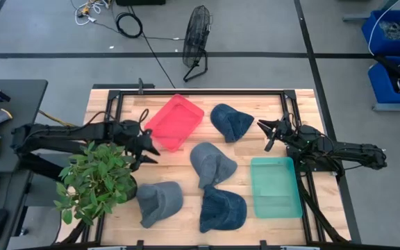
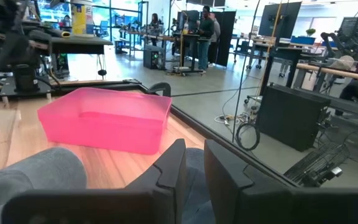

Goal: Pick & Place hat
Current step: Put the left gray cap into the red bin

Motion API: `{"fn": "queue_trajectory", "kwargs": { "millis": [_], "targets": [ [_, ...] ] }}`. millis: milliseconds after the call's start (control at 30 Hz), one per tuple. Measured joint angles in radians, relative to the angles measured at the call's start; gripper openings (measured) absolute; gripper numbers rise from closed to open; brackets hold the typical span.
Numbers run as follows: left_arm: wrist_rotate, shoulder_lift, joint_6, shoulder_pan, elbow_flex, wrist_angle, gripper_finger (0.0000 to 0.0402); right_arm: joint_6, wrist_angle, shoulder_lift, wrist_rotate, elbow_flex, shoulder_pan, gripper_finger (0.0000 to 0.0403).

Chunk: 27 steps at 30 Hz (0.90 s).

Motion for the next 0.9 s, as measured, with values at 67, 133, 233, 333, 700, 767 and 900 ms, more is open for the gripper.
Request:
{"fn": "queue_trajectory", "kwargs": {
  "millis": [67,133,233,333,700,767,900],
  "targets": [
    [-0.001,0.000,0.012,-0.029,0.000,0.000,0.0170,0.000,0.000,0.000,0.000,0.000,0.000,0.0063],
    [-0.003,0.000,0.036,-0.050,0.000,0.000,0.0170,0.000,0.000,0.000,0.001,0.000,0.000,0.0063],
    [-0.004,0.000,0.043,-0.078,0.000,0.000,0.0170,0.000,0.000,0.000,0.001,0.000,0.000,0.0063],
    [-0.004,0.000,0.045,-0.101,0.000,0.000,0.0170,0.000,0.000,0.000,0.001,0.000,0.000,0.0063],
    [-0.024,0.000,0.045,-0.135,0.000,0.015,0.0170,0.000,0.000,0.000,0.002,0.000,0.000,0.0063],
    [-0.025,0.000,0.045,-0.135,0.000,0.015,0.0170,0.000,0.000,0.000,0.002,0.000,0.000,0.0063],
    [-0.026,0.000,0.045,-0.135,0.000,0.015,0.0170,0.002,0.001,0.000,0.001,0.000,0.000,0.0063]
  ]
}}
